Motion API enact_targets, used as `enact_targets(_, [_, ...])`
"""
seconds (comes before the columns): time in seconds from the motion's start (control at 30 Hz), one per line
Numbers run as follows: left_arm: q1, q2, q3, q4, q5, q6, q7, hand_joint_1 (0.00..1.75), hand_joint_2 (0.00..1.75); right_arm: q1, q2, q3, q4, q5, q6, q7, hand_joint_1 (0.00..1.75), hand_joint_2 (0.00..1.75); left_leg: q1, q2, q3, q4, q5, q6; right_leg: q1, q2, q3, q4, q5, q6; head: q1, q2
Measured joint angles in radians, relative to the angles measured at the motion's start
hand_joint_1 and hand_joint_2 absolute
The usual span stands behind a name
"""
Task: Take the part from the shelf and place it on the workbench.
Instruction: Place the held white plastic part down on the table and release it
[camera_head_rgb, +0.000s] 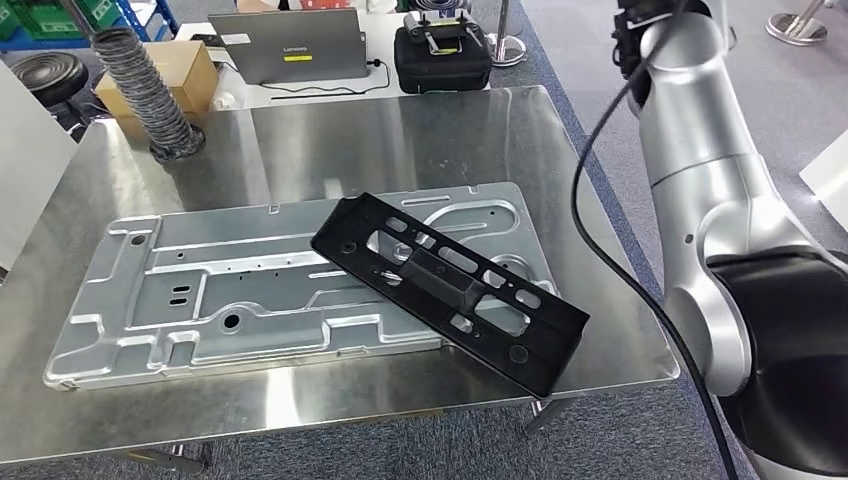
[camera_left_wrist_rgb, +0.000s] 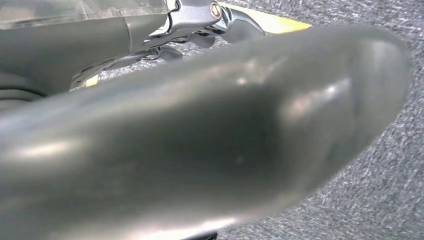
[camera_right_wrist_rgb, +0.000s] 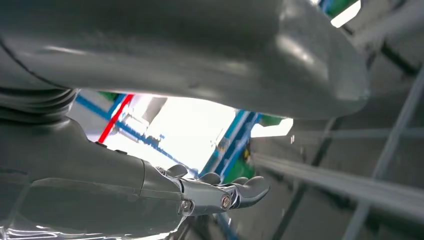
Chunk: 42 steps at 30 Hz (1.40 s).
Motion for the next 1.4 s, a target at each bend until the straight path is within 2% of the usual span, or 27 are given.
enact_targets(0.07, [0.001,0.000,0.004,0.000,0.003,-0.001,0.000,0.00,0.00,0.046,-0.021,0.001,-0.081,-0.016,-0.012,0.002,0.00,0.00,0.001,0.002,-0.020,0.049,-0.035,-0.009,-0.006,0.001,0.001,-0.007,0.006,-0.012,-0.004,0.000])
enact_targets(0.17, [-0.002,-0.001,0.015,0.000,0.010,-0.012,-0.003,0.00,0.00,0.150,-0.067,0.009,-0.212,-0.043,-0.050,-0.008,0.00,0.00,0.003,0.004,-0.102,0.237,-0.126,-0.014,-0.003,0.002,0.003,-0.008,0.007,-0.018,-0.009,0.000])
enact_targets(0.2, [-0.002,-0.001,0.018,0.000,0.013,-0.015,-0.005,0.00,0.00,0.215,-0.090,0.011,-0.276,-0.056,-0.066,-0.016,0.00,0.00,0.002,0.004,-0.118,0.274,-0.136,-0.013,-0.001,0.000,0.004,-0.007,0.008,-0.018,-0.008,0.000])
enact_targets(0.23, [-0.001,-0.001,0.021,0.000,0.015,-0.017,-0.007,0.00,0.00,0.291,-0.113,0.010,-0.349,-0.068,-0.082,-0.025,0.00,0.00,0.002,0.004,-0.115,0.272,-0.127,-0.011,0.002,-0.002,0.005,-0.007,0.008,-0.018,-0.008,0.000])
enact_targets(0.27, [0.000,-0.001,0.023,0.000,0.016,-0.017,-0.008,0.00,0.00,0.369,-0.133,0.007,-0.423,-0.076,-0.096,-0.036,0.00,0.00,0.002,0.004,-0.092,0.229,-0.102,-0.007,0.004,-0.004,0.005,-0.006,0.008,-0.018,-0.008,0.000])
enact_targets(0.3, [0.003,-0.001,0.024,0.000,0.016,-0.017,-0.009,0.00,0.00,0.441,-0.149,0.004,-0.490,-0.080,-0.106,-0.046,0.00,0.00,0.000,0.004,-0.054,0.157,-0.068,-0.002,0.005,-0.004,0.005,-0.005,0.008,-0.017,-0.008,0.000])
enact_targets(0.37, [0.004,0.000,0.027,0.000,0.017,-0.017,-0.011,0.00,0.00,0.551,-0.175,-0.003,-0.600,-0.085,-0.117,-0.057,0.00,0.00,-0.005,0.004,0.010,0.034,-0.026,0.009,0.006,-0.002,0.001,-0.004,0.009,-0.012,-0.008,0.000])
enact_targets(0.4, [0.003,0.001,0.028,0.000,0.017,-0.017,-0.012,0.00,0.00,0.596,-0.185,-0.008,-0.648,-0.088,-0.121,-0.061,0.00,0.00,-0.009,0.003,0.025,0.005,-0.018,0.013,0.006,-0.001,-0.001,-0.003,0.011,-0.007,-0.009,0.000])
enact_targets(0.5, [0.000,0.002,0.033,0.000,0.017,-0.015,-0.015,0.00,0.00,0.752,-0.203,-0.036,-0.791,-0.088,-0.138,-0.088,0.00,0.00,-0.010,0.002,0.029,-0.011,-0.006,0.027,0.004,0.000,0.002,-0.007,0.015,0.011,-0.011,0.000])
enact_targets(0.57, [0.000,0.002,0.037,0.000,0.017,-0.012,-0.016,0.00,0.00,0.873,-0.208,-0.059,-0.879,-0.069,-0.154,-0.115,0.00,0.00,-0.005,0.003,0.027,-0.028,0.011,0.041,0.003,0.000,-0.010,0.028,-0.028,0.021,-0.009,0.000])
enact_targets(0.67, [0.000,0.002,0.041,0.000,0.015,-0.006,-0.016,0.00,0.00,1.026,-0.214,-0.082,-0.975,-0.030,-0.198,-0.128,0.00,0.00,-0.004,0.005,0.005,-0.033,0.032,0.049,-0.004,0.002,-0.068,0.205,-0.156,0.031,-0.007,0.000])
enact_targets(0.7, [0.000,0.002,0.041,0.000,0.012,-0.005,-0.016,0.00,0.00,1.072,-0.215,-0.085,-1.001,-0.023,-0.218,-0.128,0.00,0.00,-0.005,0.005,-0.005,-0.031,0.037,0.048,-0.007,0.001,-0.076,0.250,-0.176,0.035,-0.007,0.000])
enact_targets(0.73, [0.001,0.002,0.041,0.000,0.009,-0.005,-0.016,0.00,0.00,1.117,-0.217,-0.087,-1.027,-0.018,-0.240,-0.128,0.00,0.00,-0.005,0.006,-0.015,-0.028,0.043,0.046,-0.011,0.001,-0.068,0.263,-0.177,0.038,-0.006,0.000])
enact_targets(0.77, [0.001,0.002,0.041,0.000,0.005,-0.006,-0.017,0.00,0.00,1.159,-0.221,-0.088,-1.052,-0.015,-0.264,-0.128,0.00,0.00,-0.005,0.006,-0.026,-0.024,0.049,0.044,-0.015,0.001,-0.040,0.239,-0.161,0.041,-0.007,0.000])
enact_targets(0.83, [0.002,0.003,0.040,-0.001,-0.003,-0.009,-0.017,0.00,0.00,1.230,-0.231,-0.091,-1.102,-0.013,-0.308,-0.128,0.00,0.00,-0.005,0.005,-0.048,-0.011,0.058,0.036,-0.023,0.000,0.058,0.108,-0.124,0.045,-0.006,0.000])
enact_targets(0.9, [0.002,0.005,0.039,-0.002,-0.010,-0.013,-0.016,0.00,0.00,1.289,-0.242,-0.095,-1.149,-0.013,-0.343,-0.128,0.00,0.00,-0.006,0.004,-0.061,-0.001,0.068,0.023,-0.021,0.003,0.122,0.011,-0.112,0.038,-0.008,0.000])
enact_targets(0.93, [0.002,0.006,0.038,-0.002,-0.012,-0.014,-0.017,0.00,0.00,1.316,-0.248,-0.099,-1.169,-0.011,-0.357,-0.128,0.00,0.00,-0.007,0.003,-0.064,0.000,0.074,0.015,-0.017,0.006,0.129,-0.005,-0.115,0.031,-0.009,0.000])
enact_targets(1.0, [0.005,0.007,0.037,-0.003,-0.015,-0.017,-0.018,0.00,0.00,1.366,-0.261,-0.108,-1.202,0.000,-0.383,-0.128,0.00,0.00,-0.005,0.002,-0.067,-0.003,0.088,0.001,-0.014,0.005,0.115,-0.005,-0.101,0.014,-0.008,0.000])
enact_targets(1.03, [0.007,0.008,0.037,-0.003,-0.017,-0.018,-0.019,0.00,0.00,1.387,-0.266,-0.115,-1.213,0.011,-0.392,-0.128,0.00,0.00,-0.003,0.003,-0.073,0.001,0.079,-0.005,-0.014,0.004,0.106,-0.005,-0.091,0.005,-0.009,0.000])
enact_targets(1.07, [0.009,0.008,0.036,-0.003,-0.019,-0.020,-0.020,0.00,0.00,1.409,-0.269,-0.124,-1.223,0.022,-0.400,-0.128,0.00,0.00,-0.001,0.003,-0.083,0.020,0.048,-0.009,-0.016,0.002,0.094,-0.007,-0.079,-0.002,-0.010,0.000])
enact_targets(1.17, [0.009,0.008,0.037,-0.003,-0.027,-0.027,-0.026,0.00,0.00,1.479,-0.270,-0.168,-1.244,0.052,-0.430,-0.128,0.00,0.00,0.001,0.005,-0.116,0.185,-0.116,-0.015,-0.011,-0.002,0.051,-0.007,-0.043,-0.014,-0.013,0.000])
enact_targets(1.2, [0.008,0.008,0.037,-0.003,-0.028,-0.029,-0.027,0.00,0.00,1.505,-0.269,-0.189,-1.247,0.062,-0.444,-0.128,0.00,0.00,0.000,0.004,-0.117,0.244,-0.146,-0.015,-0.008,-0.003,0.036,-0.006,-0.032,-0.014,-0.013,0.000])
enact_targets(1.23, [0.007,0.008,0.037,-0.003,-0.029,-0.031,-0.028,0.00,0.00,1.530,-0.265,-0.214,-1.246,0.074,-0.459,-0.128,0.00,0.00,0.000,0.004,-0.106,0.279,-0.150,-0.014,-0.005,-0.005,0.022,-0.005,-0.022,-0.015,-0.013,0.000])
enact_targets(1.27, [0.007,0.007,0.037,-0.003,-0.029,-0.032,-0.028,0.00,0.00,1.556,-0.257,-0.243,-1.244,0.086,-0.474,-0.128,0.00,0.00,-0.002,0.004,-0.079,0.280,-0.133,-0.010,-0.002,-0.006,0.008,-0.003,-0.012,-0.015,-0.013,0.000])
enact_targets(1.3, [0.007,0.007,0.037,-0.003,-0.029,-0.032,-0.028,0.00,0.00,1.579,-0.245,-0.274,-1.239,0.101,-0.490,-0.128,0.00,0.00,-0.005,0.004,-0.034,0.245,-0.107,-0.004,0.000,-0.006,-0.004,-0.001,-0.003,-0.014,-0.013,0.000])
enact_targets(1.33, [0.007,0.006,0.037,-0.003,-0.029,-0.031,-0.028,0.00,0.00,1.600,-0.227,-0.311,-1.229,0.123,-0.508,-0.128,0.00,0.00,-0.009,0.004,0.024,0.180,-0.090,0.006,0.002,-0.006,-0.014,0.000,0.006,-0.013,-0.013,0.000])
enact_targets(1.4, [0.004,0.005,0.037,-0.003,-0.029,-0.027,-0.029,0.00,0.00,1.632,-0.189,-0.390,-1.197,0.171,-0.534,-0.128,0.00,0.00,-0.019,0.003,0.134,0.029,-0.099,0.024,0.004,-0.008,-0.023,0.000,0.023,-0.007,-0.012,0.000])
